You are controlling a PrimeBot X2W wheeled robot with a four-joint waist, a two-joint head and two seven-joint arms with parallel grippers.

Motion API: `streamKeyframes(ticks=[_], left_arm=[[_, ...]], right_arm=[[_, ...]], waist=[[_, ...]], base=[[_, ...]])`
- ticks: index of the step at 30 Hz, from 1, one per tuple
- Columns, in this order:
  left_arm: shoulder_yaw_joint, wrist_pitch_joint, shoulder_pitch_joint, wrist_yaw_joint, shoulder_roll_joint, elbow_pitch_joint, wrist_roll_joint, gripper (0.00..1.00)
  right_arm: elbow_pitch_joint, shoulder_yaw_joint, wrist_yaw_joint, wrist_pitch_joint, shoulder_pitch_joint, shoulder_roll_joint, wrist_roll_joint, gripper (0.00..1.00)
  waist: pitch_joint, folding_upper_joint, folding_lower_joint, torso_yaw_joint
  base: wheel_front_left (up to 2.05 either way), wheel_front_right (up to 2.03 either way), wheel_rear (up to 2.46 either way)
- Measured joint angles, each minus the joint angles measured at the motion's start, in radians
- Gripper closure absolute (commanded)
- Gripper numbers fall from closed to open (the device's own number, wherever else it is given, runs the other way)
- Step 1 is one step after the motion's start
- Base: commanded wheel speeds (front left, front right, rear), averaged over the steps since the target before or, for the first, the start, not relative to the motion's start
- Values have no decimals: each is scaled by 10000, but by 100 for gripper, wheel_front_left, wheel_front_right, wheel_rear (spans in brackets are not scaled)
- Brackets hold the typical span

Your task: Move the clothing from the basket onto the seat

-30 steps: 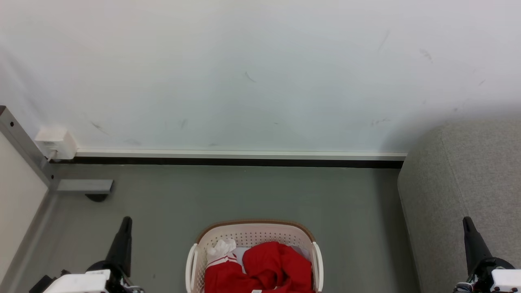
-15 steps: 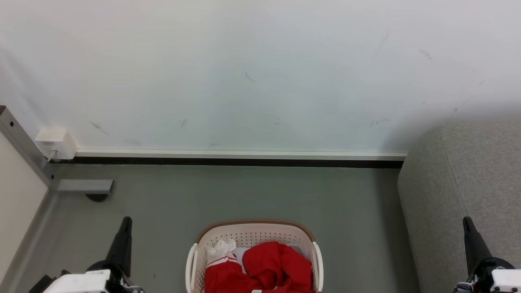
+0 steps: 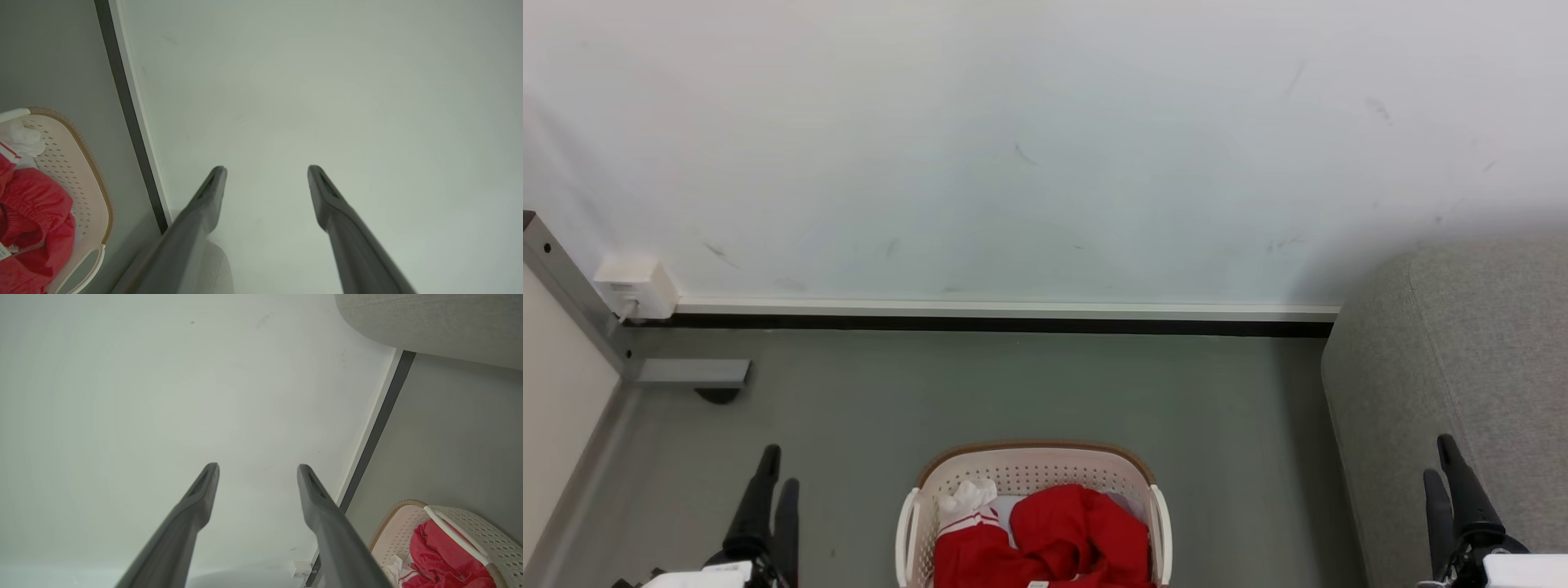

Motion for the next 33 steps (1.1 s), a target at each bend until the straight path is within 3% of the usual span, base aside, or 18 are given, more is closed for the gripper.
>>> streamKeyframes(ticks=[7,20,33], left_arm=[[17,-360,-4,-2,0,-253,322,0],[35,-895,-14,-2,6,-890,2382,0],[10,-1346,-13,-12,13,-1534,5185,0]], right_arm=[[-320,364,0,-347,-30,-23,-326,0],[-790,838,2,-909,-229,-171,-1827,0],[-905,1425,2,-1360,-405,-360,-4625,0]], waist=[[9,0,0,-2],[16,0,0,-39],[10,0,0,-64]], base=[[0,0,0],[0,0,0],[0,0,0]])
